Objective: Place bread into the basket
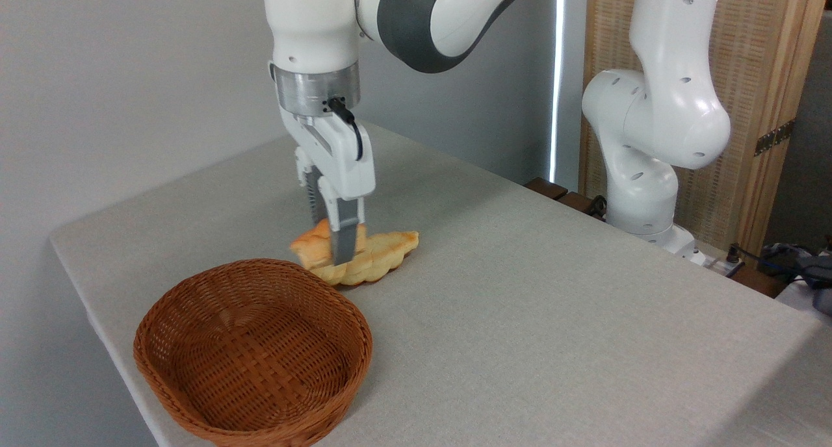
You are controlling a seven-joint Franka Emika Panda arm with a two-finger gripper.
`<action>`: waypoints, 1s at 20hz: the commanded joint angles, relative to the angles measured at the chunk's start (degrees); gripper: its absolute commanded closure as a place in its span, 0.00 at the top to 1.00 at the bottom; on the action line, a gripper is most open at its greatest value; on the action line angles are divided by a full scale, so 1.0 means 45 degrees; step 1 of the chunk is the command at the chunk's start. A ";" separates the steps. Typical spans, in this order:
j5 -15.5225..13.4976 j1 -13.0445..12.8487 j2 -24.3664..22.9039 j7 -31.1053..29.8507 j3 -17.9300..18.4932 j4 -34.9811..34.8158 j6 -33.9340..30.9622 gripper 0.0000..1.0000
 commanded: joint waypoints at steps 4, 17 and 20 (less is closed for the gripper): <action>-0.0198 0.0055 0.1372 -0.0043 0.0360 0.0203 0.3500 1.00; -0.0062 0.0036 0.2233 -0.0102 0.0360 0.0223 0.4012 1.00; -0.0062 0.0036 0.2175 -0.0141 0.0360 0.0204 0.3993 1.00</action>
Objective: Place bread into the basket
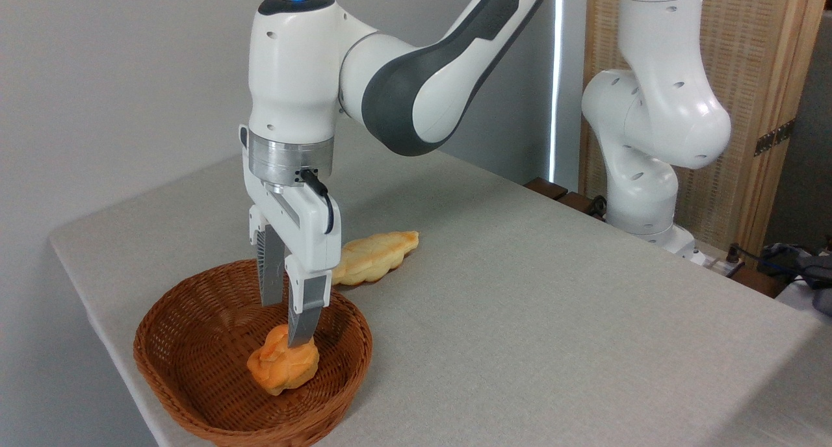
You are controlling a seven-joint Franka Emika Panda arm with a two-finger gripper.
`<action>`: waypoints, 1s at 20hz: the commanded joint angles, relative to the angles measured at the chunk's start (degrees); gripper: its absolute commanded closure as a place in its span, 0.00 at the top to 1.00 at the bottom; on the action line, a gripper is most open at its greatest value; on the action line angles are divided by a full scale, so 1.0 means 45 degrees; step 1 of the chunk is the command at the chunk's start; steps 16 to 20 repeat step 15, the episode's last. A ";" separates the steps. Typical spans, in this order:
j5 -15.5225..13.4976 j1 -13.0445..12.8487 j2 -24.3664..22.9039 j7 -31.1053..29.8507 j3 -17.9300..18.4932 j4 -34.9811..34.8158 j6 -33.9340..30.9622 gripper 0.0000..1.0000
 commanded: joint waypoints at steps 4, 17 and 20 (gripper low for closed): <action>-0.0061 -0.0102 -0.0353 -0.1124 0.0112 0.0137 -0.0222 1.00; -0.0061 0.0268 -0.2013 -0.1773 0.0229 0.0137 -0.4031 1.00; -0.0061 0.0268 -0.2013 -0.1773 0.0229 0.0137 -0.4031 1.00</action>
